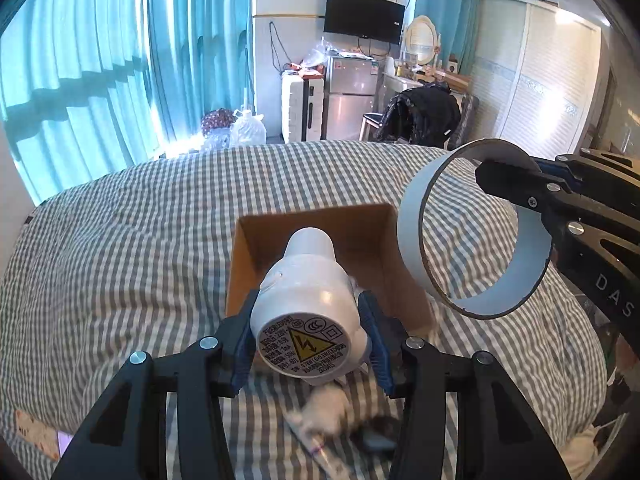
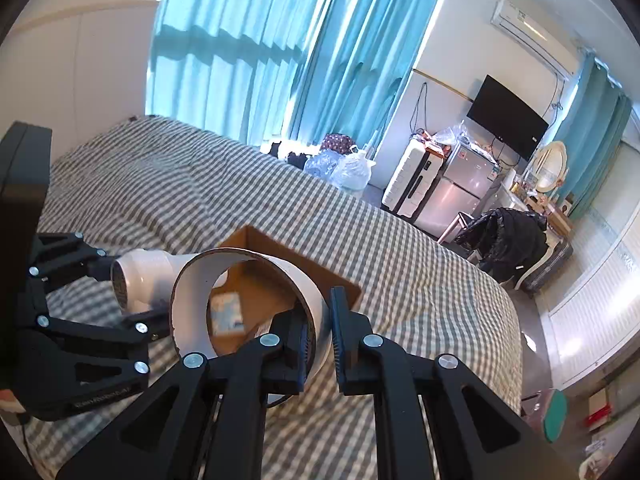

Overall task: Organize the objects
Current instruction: 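Carry the hair dryer and tape roll into the box and release both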

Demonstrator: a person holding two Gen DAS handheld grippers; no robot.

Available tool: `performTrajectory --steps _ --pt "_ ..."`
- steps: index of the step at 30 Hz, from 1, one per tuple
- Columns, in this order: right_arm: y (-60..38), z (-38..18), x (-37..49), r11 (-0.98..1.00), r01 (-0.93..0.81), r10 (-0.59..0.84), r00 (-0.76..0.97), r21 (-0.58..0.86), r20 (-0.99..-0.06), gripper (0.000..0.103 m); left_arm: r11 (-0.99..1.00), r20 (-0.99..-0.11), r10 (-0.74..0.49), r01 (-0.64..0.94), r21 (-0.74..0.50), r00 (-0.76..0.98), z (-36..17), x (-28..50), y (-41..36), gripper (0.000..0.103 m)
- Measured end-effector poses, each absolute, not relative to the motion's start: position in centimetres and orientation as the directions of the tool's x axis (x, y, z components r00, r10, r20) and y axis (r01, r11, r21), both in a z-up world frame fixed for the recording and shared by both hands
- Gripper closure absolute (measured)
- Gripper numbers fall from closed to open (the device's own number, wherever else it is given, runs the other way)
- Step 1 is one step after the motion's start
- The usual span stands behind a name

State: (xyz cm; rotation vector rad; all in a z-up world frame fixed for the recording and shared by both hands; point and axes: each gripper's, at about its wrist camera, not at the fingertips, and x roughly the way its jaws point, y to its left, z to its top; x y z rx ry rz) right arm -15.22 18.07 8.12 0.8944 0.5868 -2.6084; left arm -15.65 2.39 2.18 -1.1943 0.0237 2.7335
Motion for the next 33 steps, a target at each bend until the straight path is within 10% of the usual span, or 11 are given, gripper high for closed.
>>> performTrajectory --steps 18,21,24,33 --pt "18.5 -6.3 -29.2 -0.916 0.395 -0.178 -0.563 -0.073 -0.807 0.092 -0.978 -0.812 0.163 -0.197 -0.06 -0.56 -9.8 -26.6 2.0 0.054" --pt "18.7 -6.9 -29.2 -0.917 0.397 -0.203 -0.542 -0.036 -0.815 0.078 -0.975 -0.812 0.181 -0.211 -0.073 -0.555 -10.4 -26.5 2.1 0.05" --pt "19.2 -6.4 -28.8 -0.921 0.388 -0.235 -0.537 0.01 -0.81 0.035 -0.975 -0.799 0.169 -0.218 -0.05 -0.577 -9.6 -26.0 2.6 0.022" --pt "20.0 -0.1 -24.4 -0.929 0.37 -0.261 -0.615 0.02 -0.744 0.018 -0.985 -0.749 0.133 -0.171 -0.027 -0.649 -4.0 -22.2 1.3 0.017"
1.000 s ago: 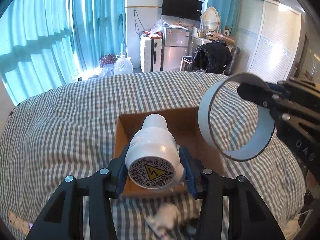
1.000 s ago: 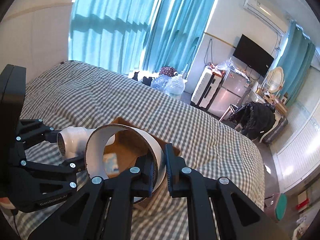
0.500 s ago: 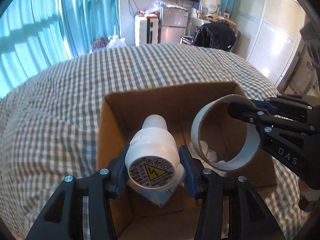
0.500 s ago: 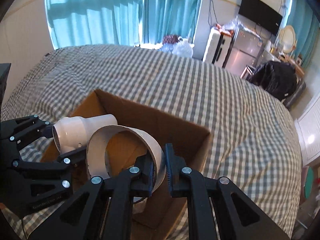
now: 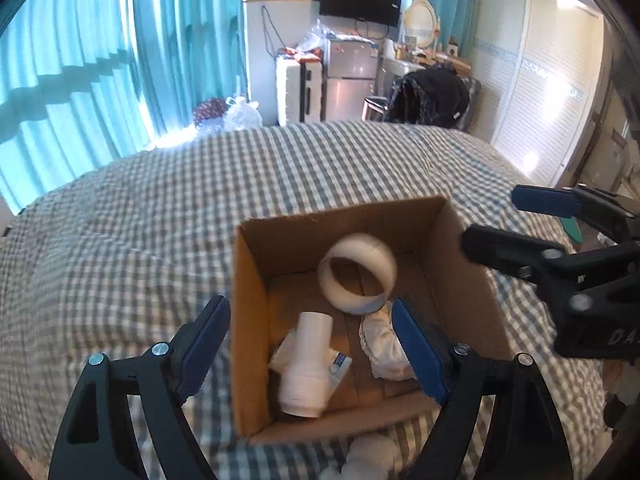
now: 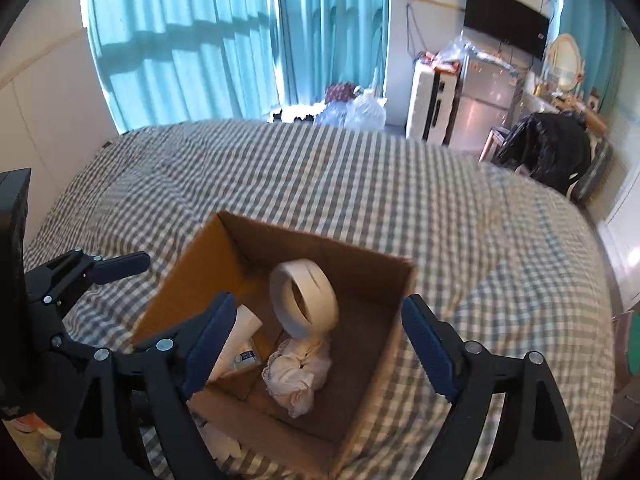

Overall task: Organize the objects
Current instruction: 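Carry the hair dryer and tape roll into the box and release both, then grasp the black eye mask with the right tool while the left tool grasps the toothpaste tube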

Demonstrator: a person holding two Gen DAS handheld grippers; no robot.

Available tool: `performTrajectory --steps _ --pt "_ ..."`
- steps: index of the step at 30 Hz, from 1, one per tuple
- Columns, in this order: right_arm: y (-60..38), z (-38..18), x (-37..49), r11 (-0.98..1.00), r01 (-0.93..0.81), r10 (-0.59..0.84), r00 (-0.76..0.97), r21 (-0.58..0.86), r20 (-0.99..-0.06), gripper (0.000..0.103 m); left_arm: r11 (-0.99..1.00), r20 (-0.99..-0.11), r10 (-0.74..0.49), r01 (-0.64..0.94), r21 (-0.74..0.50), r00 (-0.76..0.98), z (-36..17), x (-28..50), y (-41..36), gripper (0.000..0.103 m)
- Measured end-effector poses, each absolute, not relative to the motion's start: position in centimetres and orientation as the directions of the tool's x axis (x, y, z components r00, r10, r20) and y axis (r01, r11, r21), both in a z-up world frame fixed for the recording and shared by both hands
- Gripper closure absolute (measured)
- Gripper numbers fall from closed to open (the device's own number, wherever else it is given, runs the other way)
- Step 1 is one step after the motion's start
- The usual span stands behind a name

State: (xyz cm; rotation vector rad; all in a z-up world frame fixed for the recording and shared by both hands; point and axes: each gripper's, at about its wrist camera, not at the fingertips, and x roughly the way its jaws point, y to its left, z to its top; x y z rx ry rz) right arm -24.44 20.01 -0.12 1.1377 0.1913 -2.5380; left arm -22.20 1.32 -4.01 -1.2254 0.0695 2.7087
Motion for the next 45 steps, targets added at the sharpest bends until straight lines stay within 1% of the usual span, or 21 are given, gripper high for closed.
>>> performTrajectory --steps 1,3,4,7,12,14,16,19,20,22,25,27,29,32,35,40,42,45 --pt "20.1 0.8 -23.6 -0.929 0.37 -0.263 -0.626 0.017 -0.734 0.018 -0.986 -0.743 0.13 -0.165 -0.026 -0.656 -3.3 -21.7 1.4 0.017" --pt "20.5 3.0 -21.5 -0.929 0.37 -0.262 -0.654 0.001 -0.709 0.018 -0.988 -0.728 0.12 -0.153 -0.021 -0.675 -1.7 -20.2 0.9 0.01" --pt "20.8 3.8 -20.5 -0.928 0.372 -0.261 -0.666 -0.008 -0.698 0.018 -0.99 -0.717 0.111 -0.143 -0.016 -0.688 -0.8 -19.4 0.7 0.009" --pt "21.2 6.9 -17.2 -0.926 0.376 -0.255 -0.71 -0.047 -0.656 0.017 -0.993 -0.686 0.089 -0.115 -0.008 -0.723 1.4 -16.9 0.3 0.007" --pt "21.3 11.3 -11.9 -0.916 0.385 -0.251 -0.769 -0.113 -0.587 0.012 -0.995 -0.658 0.065 -0.097 0.013 -0.75 4.1 -12.6 0.1 0.003" --pt "21.5 12.2 -9.9 -0.914 0.388 -0.258 -0.784 -0.122 -0.564 0.008 -0.996 -0.64 0.059 -0.088 0.013 -0.766 4.5 -10.8 -0.2 0.001" --pt "21.4 12.0 -8.7 -0.908 0.403 -0.273 -0.78 -0.118 -0.563 0.006 -0.998 -0.625 0.038 -0.061 0.015 -0.78 4.1 -8.9 -0.6 0.001" --pt "21.1 10.1 -7.2 -0.892 0.439 -0.299 -0.752 -0.108 -0.588 0.006 -1.0 -0.639 0.023 -0.031 0.001 -0.769 2.5 -7.3 -1.1 0.0" --pt "21.0 8.9 -6.8 -0.889 0.446 -0.301 -0.744 -0.107 -0.596 0.006 -1.0 -0.657 0.018 -0.017 -0.008 -0.754 1.2 -6.7 -1.3 0.0" --pt "21.2 6.5 -6.0 -0.894 0.44 -0.304 -0.739 -0.089 -0.602 0.006 -0.999 -0.666 0.033 -0.023 -0.025 -0.745 -0.8 -5.7 -1.6 0.0" --pt "21.5 2.0 -5.4 -0.902 0.431 -0.328 -0.709 -0.016 -0.624 0.006 -0.999 -0.695 0.029 -0.002 -0.041 -0.718 -4.9 -5.1 -1.7 0.0" --pt "21.7 -1.3 -5.5 -0.907 0.419 -0.331 -0.681 0.023 -0.653 0.006 -0.999 -0.726 0.01 0.016 -0.029 -0.688 -7.4 -5.6 -1.4 0.0" --pt "21.1 -5.3 -6.2 -0.921 0.389 -0.276 -0.647 0.004 -0.711 0.006 -1.0 -0.76 0.0 0.007 -0.006 -0.65 -9.4 -6.0 -0.9 0.0" --pt "20.1 -9.5 -6.9 -0.917 0.398 -0.241 -0.591 -0.018 -0.77 0.006 -0.999 -0.784 -0.032 0.001 0.04 -0.62 -11.4 -6.4 -0.1 0.0" --pt "19.2 -12.5 -7.6 -0.903 0.428 -0.274 -0.518 0.032 -0.811 0.006 -0.998 -0.798 -0.054 0.002 0.066 -0.6 -12.7 -6.9 0.0 0.0" --pt "18.5 -15.0 -7.9 -0.901 0.431 -0.26 -0.458 0.043 -0.85 0.007 -0.998 -0.834 -0.049 0.05 0.026 -0.55 -14.3 -7.5 -1.1 0.0" --pt "18.2 -15.8 -8.0 -0.896 0.442 -0.258 -0.436 0.045 -0.862 0.01 -0.997 -0.84 -0.055 0.067 0.022 -0.54 -14.5 -7.5 -1.4 0.0" --pt "17.7 -17.0 -7.9 -0.895 0.446 -0.226 -0.401 0.026 -0.888 0.027 -0.997 -0.835 -0.065 0.071 0.032 -0.546 -14.3 -7.4 -1.2 0.0"
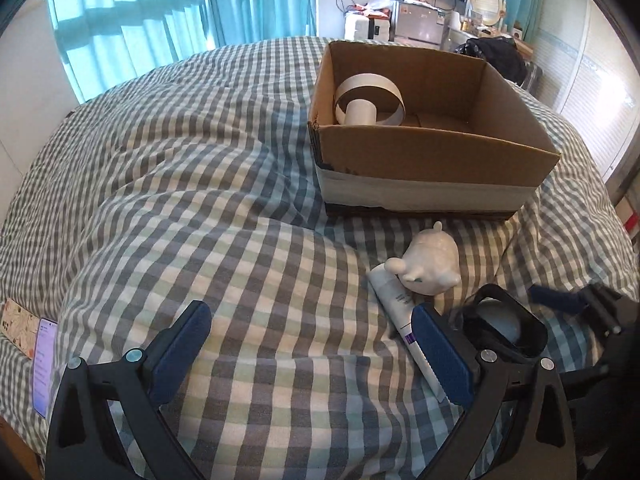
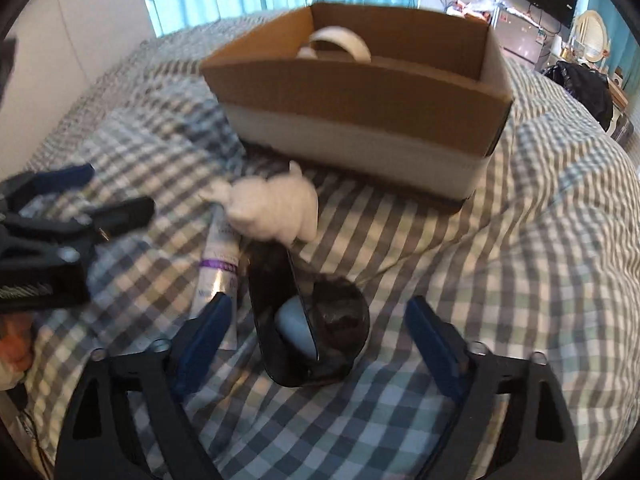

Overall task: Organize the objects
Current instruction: 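Grasp the black eye mask with the right tool while the left tool grasps the toothpaste tube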

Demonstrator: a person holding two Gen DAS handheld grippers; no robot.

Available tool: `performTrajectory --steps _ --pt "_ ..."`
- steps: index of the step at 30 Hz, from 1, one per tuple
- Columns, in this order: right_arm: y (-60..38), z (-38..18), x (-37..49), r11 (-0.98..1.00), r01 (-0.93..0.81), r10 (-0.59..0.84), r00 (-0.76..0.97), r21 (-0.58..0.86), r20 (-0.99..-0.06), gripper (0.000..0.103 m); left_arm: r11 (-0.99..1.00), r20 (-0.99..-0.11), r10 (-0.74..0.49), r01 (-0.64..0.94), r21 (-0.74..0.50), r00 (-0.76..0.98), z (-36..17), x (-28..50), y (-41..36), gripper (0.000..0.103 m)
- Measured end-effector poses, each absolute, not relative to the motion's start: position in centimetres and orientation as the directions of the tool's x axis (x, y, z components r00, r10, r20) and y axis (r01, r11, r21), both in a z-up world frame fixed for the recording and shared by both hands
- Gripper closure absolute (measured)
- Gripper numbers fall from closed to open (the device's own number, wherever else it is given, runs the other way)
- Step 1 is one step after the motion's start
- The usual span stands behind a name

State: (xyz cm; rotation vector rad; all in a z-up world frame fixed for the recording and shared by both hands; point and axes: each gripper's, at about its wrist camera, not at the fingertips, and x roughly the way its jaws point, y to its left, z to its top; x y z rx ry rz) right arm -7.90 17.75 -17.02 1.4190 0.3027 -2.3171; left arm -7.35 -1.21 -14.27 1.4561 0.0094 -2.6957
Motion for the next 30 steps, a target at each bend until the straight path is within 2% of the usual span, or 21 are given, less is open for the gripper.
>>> performTrajectory --steps 2,3,10,16,19,21,23,24,25,30 --pt "17.6 -17.3 -7.7 -0.894 0.448 -0.213 -0.392 0.016 -0.895 0.045 -0.997 -0.837 -0.077 0.068 0.048 -0.542 -14.3 -7.3 -0.8 0.0" --pt "17.8 -17.1 -7.6 -0.897 0.442 -0.211 -0.401 0.014 -0.891 0.046 -0.997 -0.84 -0.079 0.066 0.051 -0.537 -14.4 -7.3 -0.6 0.0" --pt "20.4 -13.6 -6.5 -0.911 0.404 -0.287 -0.483 0.081 -0.827 0.047 -0.996 -0.844 -0.083 0.05 0.067 -0.53 -14.9 -7.7 1.0 0.0" --pt "22.0 -11.7 -6.4 -0.924 0.376 -0.276 -0.537 0.067 -0.797 0.047 -0.998 -0.859 -0.061 0.022 0.058 -0.508 -16.4 -8.7 3.4 0.002" --pt "22.3 -11.6 -6.4 -0.926 0.366 -0.289 -0.54 0.088 -0.79 0.047 -0.999 -0.875 -0.028 -0.017 0.042 -0.483 -17.9 -9.5 5.0 0.016" --pt "22.7 -11.5 -6.3 -0.928 0.359 -0.295 -0.542 0.1 -0.787 0.047 -0.998 -0.899 -0.011 -0.052 0.037 -0.438 -19.6 -10.3 5.8 0.039" --pt "23.0 -11.5 -6.2 -0.928 0.354 -0.303 -0.54 0.114 -0.785 0.047 -0.998 -0.912 -0.033 -0.038 0.053 -0.41 -20.9 -10.8 6.0 0.046" --pt "23.2 -11.5 -6.2 -0.928 0.353 -0.304 -0.54 0.117 -0.785 0.047 -0.998 -0.911 -0.028 -0.034 0.046 -0.412 -21.0 -10.9 6.0 0.056" --pt "23.3 -11.6 -6.1 -0.928 0.351 -0.307 -0.539 0.122 -0.785 0.047 -0.999 -0.912 -0.019 -0.035 0.036 -0.41 -21.0 -11.0 6.0 0.062" --pt "23.7 -11.4 -5.6 -0.927 0.354 -0.314 -0.541 0.127 -0.78 0.047 -0.999 -0.912 -0.008 -0.037 0.025 -0.411 -20.6 -10.4 6.0 0.075"
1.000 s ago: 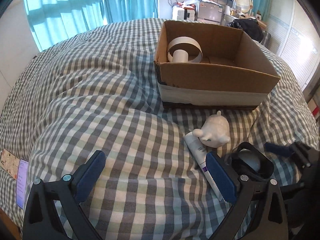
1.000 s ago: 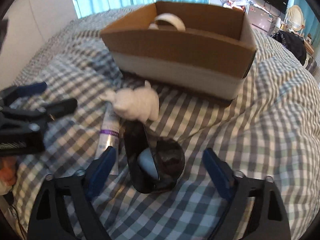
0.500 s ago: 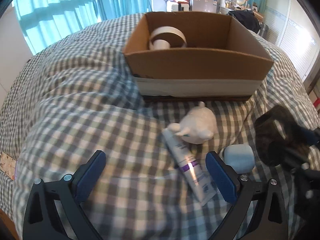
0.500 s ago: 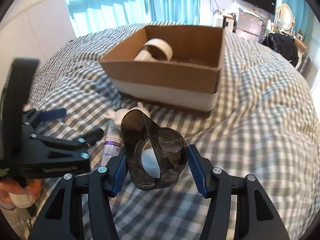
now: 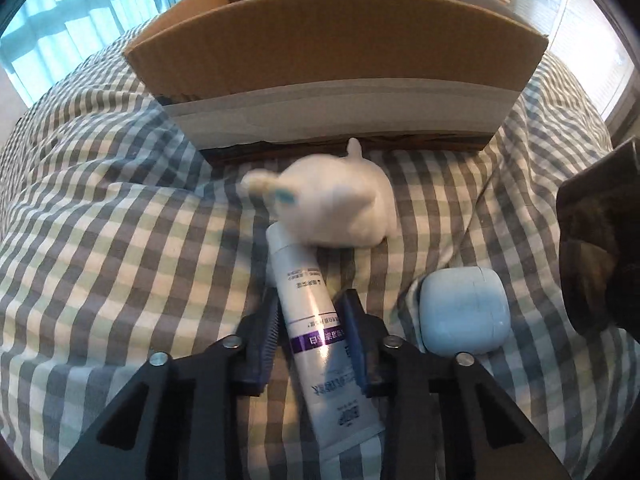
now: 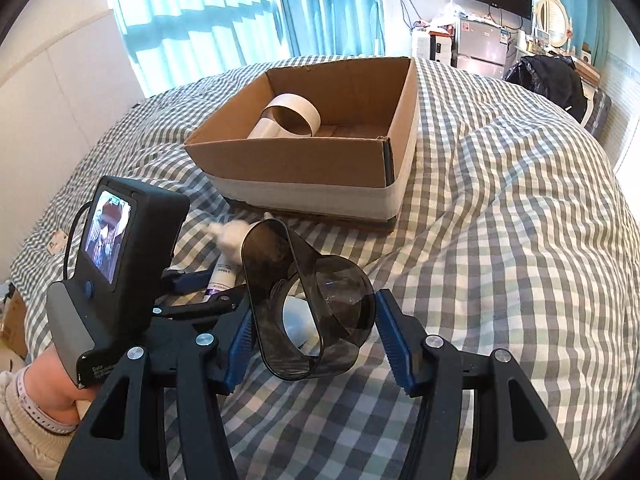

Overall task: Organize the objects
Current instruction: 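Grasp the black eye mask with the right tool while the left tool grasps the toothpaste tube, then carry the toothpaste tube and eye mask into the box and release both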

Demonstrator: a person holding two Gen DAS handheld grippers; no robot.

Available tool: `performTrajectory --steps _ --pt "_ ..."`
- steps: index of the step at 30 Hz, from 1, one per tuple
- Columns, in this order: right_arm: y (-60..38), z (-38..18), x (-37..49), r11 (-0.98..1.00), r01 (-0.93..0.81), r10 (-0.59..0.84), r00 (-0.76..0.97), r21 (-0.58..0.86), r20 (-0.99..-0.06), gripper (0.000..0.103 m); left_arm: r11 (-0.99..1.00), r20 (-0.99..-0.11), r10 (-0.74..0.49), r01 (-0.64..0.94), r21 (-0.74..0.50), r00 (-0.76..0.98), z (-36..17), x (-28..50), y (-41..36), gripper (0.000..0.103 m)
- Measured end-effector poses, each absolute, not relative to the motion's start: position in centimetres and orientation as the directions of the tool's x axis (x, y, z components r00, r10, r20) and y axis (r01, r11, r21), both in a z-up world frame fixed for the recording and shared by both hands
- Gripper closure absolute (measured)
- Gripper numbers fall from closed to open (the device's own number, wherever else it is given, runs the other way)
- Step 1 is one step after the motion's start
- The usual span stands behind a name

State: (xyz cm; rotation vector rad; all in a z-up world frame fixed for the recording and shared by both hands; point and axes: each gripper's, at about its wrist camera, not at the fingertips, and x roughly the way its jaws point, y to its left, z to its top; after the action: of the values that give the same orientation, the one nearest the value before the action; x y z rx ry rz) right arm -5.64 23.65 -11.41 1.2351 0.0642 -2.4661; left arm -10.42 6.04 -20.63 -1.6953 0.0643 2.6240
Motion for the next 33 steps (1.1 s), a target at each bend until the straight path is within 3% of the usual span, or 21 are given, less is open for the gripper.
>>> performTrajectory --steps 5,22,33 --pt "23.6 -10.6 -4.8 -0.928 0.354 -0.309 -0.545 0.12 -0.779 0.047 -0.999 -0.902 0.044 -0.042 -0.029 -0.429 -18.9 -8.6 5.7 0.082" --pt "23.0 -3.7 -0.1 -0.939 0.339 -0.274 -0.622 0.064 -0.733 0.047 -0.997 -0.779 0.08 -0.04 -0.071 -0.622 -8.4 -3.0 3.0 0.082" --pt "21.1 3.2 1.5 -0.937 0.346 -0.238 -0.72 -0.04 -0.652 0.047 -0.994 -0.686 0.106 -0.068 -0.082 -0.72 -1.4 -0.9 2.1 0.082"
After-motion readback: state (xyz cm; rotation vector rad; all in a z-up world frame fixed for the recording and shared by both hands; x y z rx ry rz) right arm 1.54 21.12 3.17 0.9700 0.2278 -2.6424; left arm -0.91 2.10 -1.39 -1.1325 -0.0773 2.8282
